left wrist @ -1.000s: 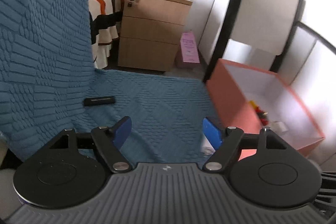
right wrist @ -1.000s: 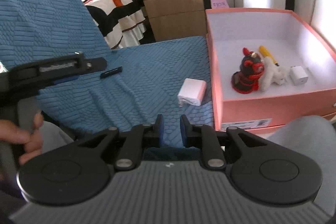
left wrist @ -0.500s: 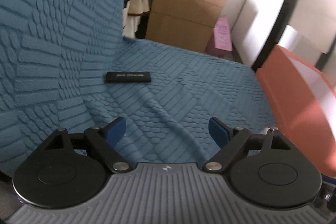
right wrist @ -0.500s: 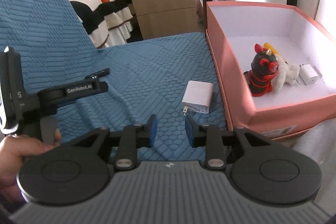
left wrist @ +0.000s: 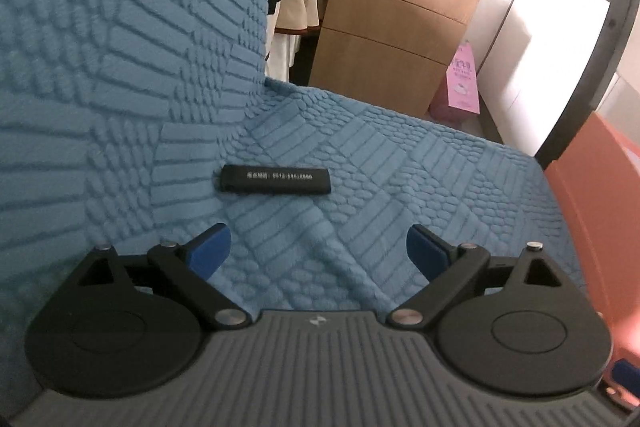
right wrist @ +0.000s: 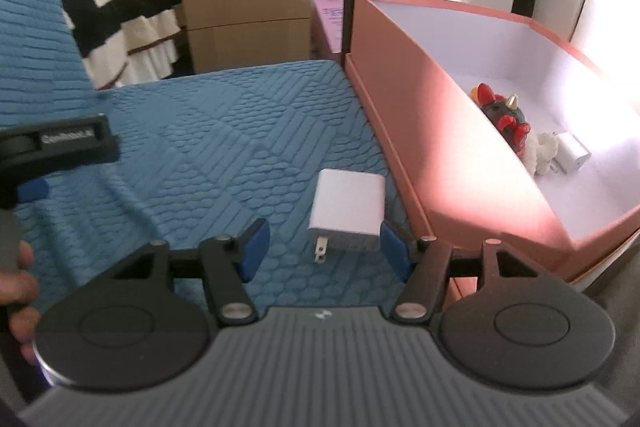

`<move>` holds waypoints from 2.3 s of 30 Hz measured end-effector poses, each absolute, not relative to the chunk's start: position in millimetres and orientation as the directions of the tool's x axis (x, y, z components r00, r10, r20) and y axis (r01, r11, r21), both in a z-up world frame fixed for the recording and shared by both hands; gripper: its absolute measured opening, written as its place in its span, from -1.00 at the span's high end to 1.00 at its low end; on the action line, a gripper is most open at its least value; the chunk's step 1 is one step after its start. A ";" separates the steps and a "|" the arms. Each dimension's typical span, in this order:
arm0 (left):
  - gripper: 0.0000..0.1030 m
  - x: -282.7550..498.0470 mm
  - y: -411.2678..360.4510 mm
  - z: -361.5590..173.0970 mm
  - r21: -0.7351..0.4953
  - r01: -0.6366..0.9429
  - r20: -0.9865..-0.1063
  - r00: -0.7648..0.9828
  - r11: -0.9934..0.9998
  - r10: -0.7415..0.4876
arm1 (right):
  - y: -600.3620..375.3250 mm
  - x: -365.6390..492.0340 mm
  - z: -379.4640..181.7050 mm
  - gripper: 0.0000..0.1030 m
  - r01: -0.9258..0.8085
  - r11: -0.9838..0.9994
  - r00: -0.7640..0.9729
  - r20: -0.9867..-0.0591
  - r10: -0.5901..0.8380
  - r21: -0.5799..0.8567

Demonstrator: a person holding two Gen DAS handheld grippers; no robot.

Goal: Organize rigid objects
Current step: 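Grasp the white charger plug with the right tool while the left tool grasps the black USB stick, then lift the charger plug with the right tool while the left tool lifts the USB stick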

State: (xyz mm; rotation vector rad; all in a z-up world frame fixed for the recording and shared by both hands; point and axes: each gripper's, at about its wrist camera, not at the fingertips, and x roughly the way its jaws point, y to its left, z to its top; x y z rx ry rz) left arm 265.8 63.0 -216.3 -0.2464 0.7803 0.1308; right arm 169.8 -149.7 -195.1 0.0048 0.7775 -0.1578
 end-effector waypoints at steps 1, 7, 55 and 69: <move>-0.88 271.4 62.3 -218.5 -0.153 -0.210 -0.712 0.701 0.966 0.040 | -150.2 172.5 -196.4 -0.24 0.161 0.985 0.703 -0.693 -0.159 -0.062; -0.91 292.0 62.4 -226.1 -0.102 -0.224 -0.717 0.692 0.969 0.084 | -143.5 185.3 -206.6 -0.40 0.177 0.972 0.712 -0.663 -0.233 -0.151; -0.67 300.2 60.3 -229.6 -0.034 -0.151 -0.738 0.670 0.988 0.077 | -159.0 196.7 -222.4 -0.04 0.016 0.996 0.704 -0.706 -0.075 -0.090; -0.67 231.8 25.7 -218.7 -0.044 -0.083 -0.756 0.654 0.996 0.021 | -164.5 176.2 -218.0 -0.04 -0.173 0.985 0.658 -0.745 0.110 -0.007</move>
